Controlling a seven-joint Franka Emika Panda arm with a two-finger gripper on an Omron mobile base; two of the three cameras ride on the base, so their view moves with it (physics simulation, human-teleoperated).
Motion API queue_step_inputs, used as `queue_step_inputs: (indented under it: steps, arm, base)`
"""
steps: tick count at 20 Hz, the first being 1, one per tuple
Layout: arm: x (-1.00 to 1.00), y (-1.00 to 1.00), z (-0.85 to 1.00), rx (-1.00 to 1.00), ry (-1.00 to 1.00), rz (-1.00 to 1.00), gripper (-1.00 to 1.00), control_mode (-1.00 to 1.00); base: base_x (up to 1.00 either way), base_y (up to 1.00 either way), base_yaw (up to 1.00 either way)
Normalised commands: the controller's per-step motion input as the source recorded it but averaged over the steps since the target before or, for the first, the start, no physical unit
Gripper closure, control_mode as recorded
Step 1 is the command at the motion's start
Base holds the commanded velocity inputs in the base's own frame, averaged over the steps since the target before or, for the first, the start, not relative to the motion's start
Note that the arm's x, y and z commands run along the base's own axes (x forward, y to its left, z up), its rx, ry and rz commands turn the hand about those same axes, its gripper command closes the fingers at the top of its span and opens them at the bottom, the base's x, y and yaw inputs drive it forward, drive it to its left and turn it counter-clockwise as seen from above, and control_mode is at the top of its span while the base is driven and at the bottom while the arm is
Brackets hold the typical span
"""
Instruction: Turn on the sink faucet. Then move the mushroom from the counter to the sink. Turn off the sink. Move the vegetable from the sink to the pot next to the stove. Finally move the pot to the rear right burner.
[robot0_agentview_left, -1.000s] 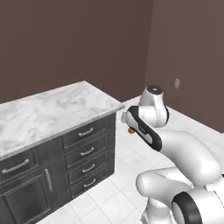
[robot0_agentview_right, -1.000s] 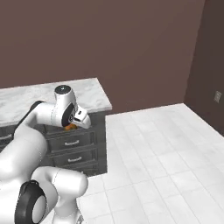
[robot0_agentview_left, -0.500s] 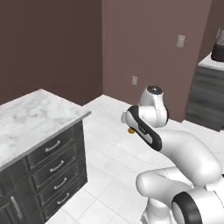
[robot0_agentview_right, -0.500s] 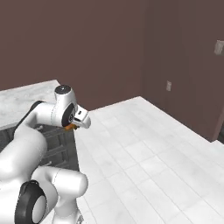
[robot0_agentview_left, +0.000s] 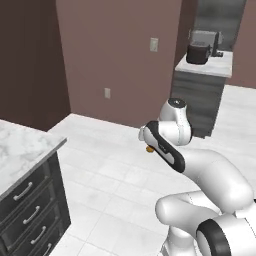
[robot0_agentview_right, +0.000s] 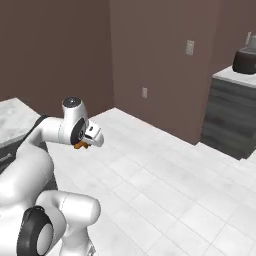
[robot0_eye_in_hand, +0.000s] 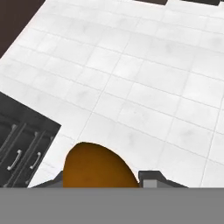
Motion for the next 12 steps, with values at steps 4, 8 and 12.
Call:
queue_step_inputs:
  steps: [4, 8, 12]
  arm:
    - [0.00, 0.00, 0.00, 0.00, 0.00, 0.00, 1.00, 1.00]
    - [0.00, 0.00, 0.00, 0.00, 0.00, 0.00, 1.00, 1.00]
    - [0.00, 0.00, 0.00, 0.00, 0.00, 0.00, 1.00, 1.00]
  base:
    - [0.09, -0.17, -0.44]
    - [0.14, -0.11, -0.44]
    - [0.21, -0.10, -0.44]
